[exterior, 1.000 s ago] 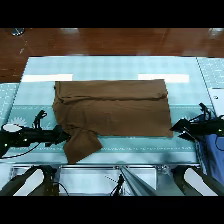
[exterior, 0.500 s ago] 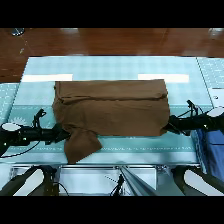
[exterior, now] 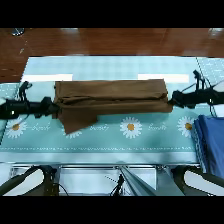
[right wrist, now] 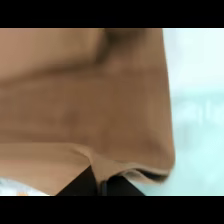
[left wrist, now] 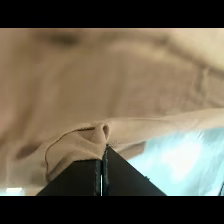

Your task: Fold the shirts.

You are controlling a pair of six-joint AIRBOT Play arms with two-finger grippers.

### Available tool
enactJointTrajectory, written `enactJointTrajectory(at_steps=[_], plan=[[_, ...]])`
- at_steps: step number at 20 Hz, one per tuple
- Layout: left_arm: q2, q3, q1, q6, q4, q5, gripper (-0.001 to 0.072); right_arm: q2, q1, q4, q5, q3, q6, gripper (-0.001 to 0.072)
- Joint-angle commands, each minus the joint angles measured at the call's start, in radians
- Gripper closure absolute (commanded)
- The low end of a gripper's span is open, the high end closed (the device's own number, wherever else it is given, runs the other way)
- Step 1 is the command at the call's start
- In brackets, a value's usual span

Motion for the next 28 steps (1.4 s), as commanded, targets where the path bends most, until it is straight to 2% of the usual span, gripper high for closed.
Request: enactJointTrajectory(at_steps=[1, 8, 10, 11, 12, 13, 15, 16, 18, 20, 22, 25, 26, 28], plan=[[-0.191, 0.234, -0.062, -0.072, 0.002, 0.016, 0.0691, -0.135, 0.023, 0.024, -0.029, 0.199, 0.013, 0.0689], [-0.563, 0.712, -0.100, -0.216, 0.018, -0.067, 0.0692, -0.432, 0.024, 0.107, -0.008, 0.484, 0.031, 0.0689], [-0.627, 0.780, -0.105, -0.218, 0.020, -0.085, 0.0690, -0.497, 0.024, 0.134, -0.011, 0.531, 0.027, 0.0684], [-0.647, 0.792, -0.109, -0.203, 0.020, -0.084, 0.0595, -0.523, 0.024, 0.160, -0.020, 0.542, 0.020, 0.0486], [-0.661, 0.797, -0.112, -0.201, 0.020, -0.090, 0.0203, -0.540, 0.024, 0.190, -0.024, 0.543, 0.002, 0.0062], [-0.663, 0.803, -0.106, -0.200, 0.026, -0.106, 0.0010, -0.543, 0.018, 0.202, -0.023, 0.544, -0.031, 0.0089], [-0.661, 0.854, -0.059, -0.237, 0.100, -0.193, 0.0009, -0.527, -0.026, 0.183, 0.021, 0.564, -0.035, 0.0090], [-0.658, 0.887, -0.026, -0.274, 0.177, -0.266, 0.0009, -0.513, -0.063, 0.174, 0.057, 0.576, -0.035, 0.0090], [-0.636, 0.938, 0.050, -0.280, 0.386, -0.430, 0.0009, -0.487, -0.140, 0.131, 0.134, 0.581, -0.035, 0.0090], [-0.573, 0.930, 0.113, -0.299, 0.521, -0.482, 0.0009, -0.486, -0.192, 0.086, 0.230, 0.568, -0.028, 0.0091], [-0.471, 0.857, 0.142, -0.298, 0.521, -0.396, 0.0009, -0.486, -0.199, 0.085, 0.250, 0.529, -0.029, 0.0091], [-0.242, 0.595, 0.098, -0.284, 0.491, -0.126, 0.0009, -0.492, -0.162, 0.085, 0.226, 0.497, -0.028, 0.0091], [-0.153, 0.480, 0.066, -0.254, 0.441, -0.040, 0.0009, -0.501, -0.146, 0.090, 0.223, 0.497, -0.028, 0.0090], [-0.006, 0.275, -0.021, -0.187, 0.326, 0.052, 0.0009, -0.526, -0.111, 0.094, 0.214, 0.497, -0.005, 0.0091]])
